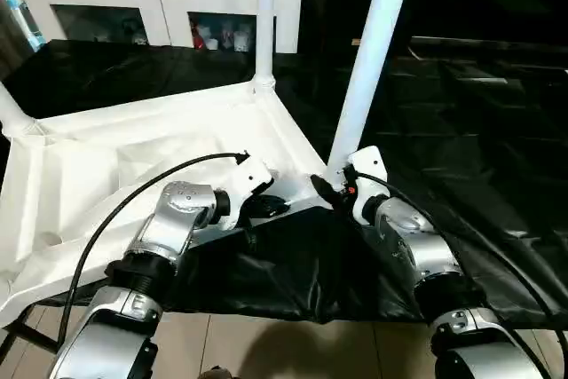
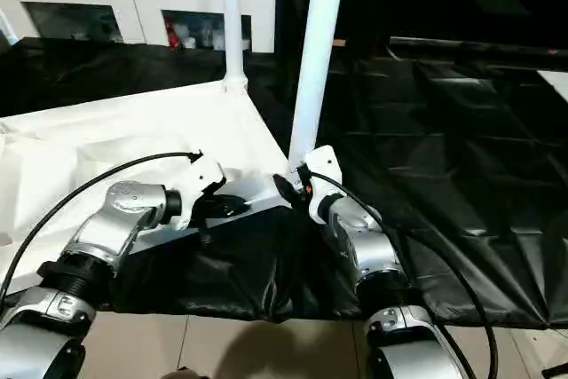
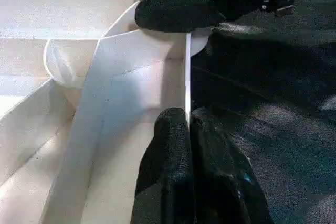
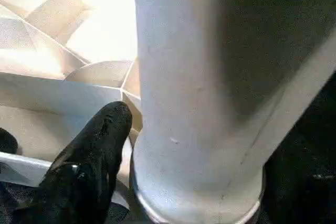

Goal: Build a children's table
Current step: Rotate leg to tighten

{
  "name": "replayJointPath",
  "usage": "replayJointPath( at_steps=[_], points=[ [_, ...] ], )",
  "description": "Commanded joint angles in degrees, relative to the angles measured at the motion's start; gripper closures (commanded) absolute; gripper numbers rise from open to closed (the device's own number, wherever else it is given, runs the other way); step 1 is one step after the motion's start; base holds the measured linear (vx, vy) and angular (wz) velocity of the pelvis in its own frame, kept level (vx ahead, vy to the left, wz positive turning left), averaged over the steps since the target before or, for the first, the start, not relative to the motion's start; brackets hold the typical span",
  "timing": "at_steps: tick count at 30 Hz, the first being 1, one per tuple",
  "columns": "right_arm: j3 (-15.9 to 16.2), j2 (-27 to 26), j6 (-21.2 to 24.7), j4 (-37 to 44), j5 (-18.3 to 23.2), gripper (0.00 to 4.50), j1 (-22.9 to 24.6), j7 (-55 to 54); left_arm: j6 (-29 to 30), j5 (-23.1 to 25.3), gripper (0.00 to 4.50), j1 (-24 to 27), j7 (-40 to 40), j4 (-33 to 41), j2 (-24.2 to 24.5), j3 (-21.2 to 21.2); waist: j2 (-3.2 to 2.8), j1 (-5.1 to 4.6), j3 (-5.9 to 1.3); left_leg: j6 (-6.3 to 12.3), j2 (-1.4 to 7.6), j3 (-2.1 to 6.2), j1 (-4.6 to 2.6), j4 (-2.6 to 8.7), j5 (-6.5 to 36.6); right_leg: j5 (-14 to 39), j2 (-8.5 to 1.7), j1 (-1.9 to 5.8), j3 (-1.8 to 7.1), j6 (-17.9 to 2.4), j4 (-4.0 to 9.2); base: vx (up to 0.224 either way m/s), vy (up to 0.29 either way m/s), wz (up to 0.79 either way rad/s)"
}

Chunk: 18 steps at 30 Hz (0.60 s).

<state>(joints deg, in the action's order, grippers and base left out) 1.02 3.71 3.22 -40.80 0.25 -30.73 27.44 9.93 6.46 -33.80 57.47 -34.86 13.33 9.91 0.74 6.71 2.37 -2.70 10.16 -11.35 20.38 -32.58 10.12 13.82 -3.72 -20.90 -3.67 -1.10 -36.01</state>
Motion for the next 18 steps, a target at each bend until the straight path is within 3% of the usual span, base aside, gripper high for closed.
replayJointPath(
  at_steps=[1, 5, 9, 11, 15, 18],
  points=[
    [8.2, -3.4, -0.8, 0.9, 0.8, 0.81, 0.6, 10.7, -3.1, -2.9, 4.5, -1.1, 3.4, 1.8, -3.3, 3.3, -0.03, -0.23, -2.59, 0.56, 3.92, 2.09, -0.69, 3.95, 12.6, 7.3, -5.96, 1.49, 3.52, -11.1, 5.21, 0.0, 0.0, 0.0],
    [9.7, -0.6, -1.6, 3.9, 2.2, 0.81, 1.6, 19.6, -3.6, -3.7, 4.5, -0.1, 8.3, 3.2, -1.0, 3.9, 0.06, -0.15, -2.91, 2.0, 3.98, 2.02, -0.43, 3.63, 9.8, 2.8, -5.91, 1.81, 3.44, -11.4, 4.69, 0.0, 0.0, 0.0],
    [12.3, 4.2, -1.7, 7.5, 3.2, 0.81, 2.7, 30.6, -3.4, -5.0, 4.5, 0.7, 14.1, 4.3, 2.2, 4.3, 0.48, 0.19, -3.26, 5.29, 3.95, 1.64, 0.04, 2.88, 4.5, -5.9, -5.53, 2.05, 3.05, -12.9, 3.59, 0.0, 0.0, 0.0],
    [13.3, 5.9, -1.6, 8.5, 3.5, 0.81, 3.0, 34.2, -3.4, -5.2, 4.5, 0.6, 15.1, 4.3, 2.9, 4.2, 0.42, 0.27, -3.3, 6.05, 3.93, 1.6, 0.13, 2.72, 3.8, -7.4, -5.42, 1.91, 2.95, -13.3, 3.38, 0.0, 0.0, 0.0],
    [14.6, 8.8, 0.0, 10.9, 4.9, 0.92, 3.3, 41.9, -3.2, -6.0, 4.5, 0.6, 18.7, 4.7, 4.7, 3.8, 0.5, 0.53, -2.89, 5.39, 4.08, 1.61, 0.04, 2.93, 7.4, 0.5, -5.6, 1.6, 2.94, -12.9, 4.16, 0.0, 0.0, 0.0],
    [15.3, 10.4, 0.3, 11.9, 5.1, 1.09, 3.4, 46.0, -2.8, -6.4, 4.5, 0.7, 21.2, 5.0, 6.0, 3.6, 0.53, 0.71, -2.9, 4.68, 4.15, 1.64, -0.04, 3.01, 7.6, 1.3, -5.56, 1.48, 2.99, -13.0, 4.11, 0.0, 0.0, 0.0]
  ],
)
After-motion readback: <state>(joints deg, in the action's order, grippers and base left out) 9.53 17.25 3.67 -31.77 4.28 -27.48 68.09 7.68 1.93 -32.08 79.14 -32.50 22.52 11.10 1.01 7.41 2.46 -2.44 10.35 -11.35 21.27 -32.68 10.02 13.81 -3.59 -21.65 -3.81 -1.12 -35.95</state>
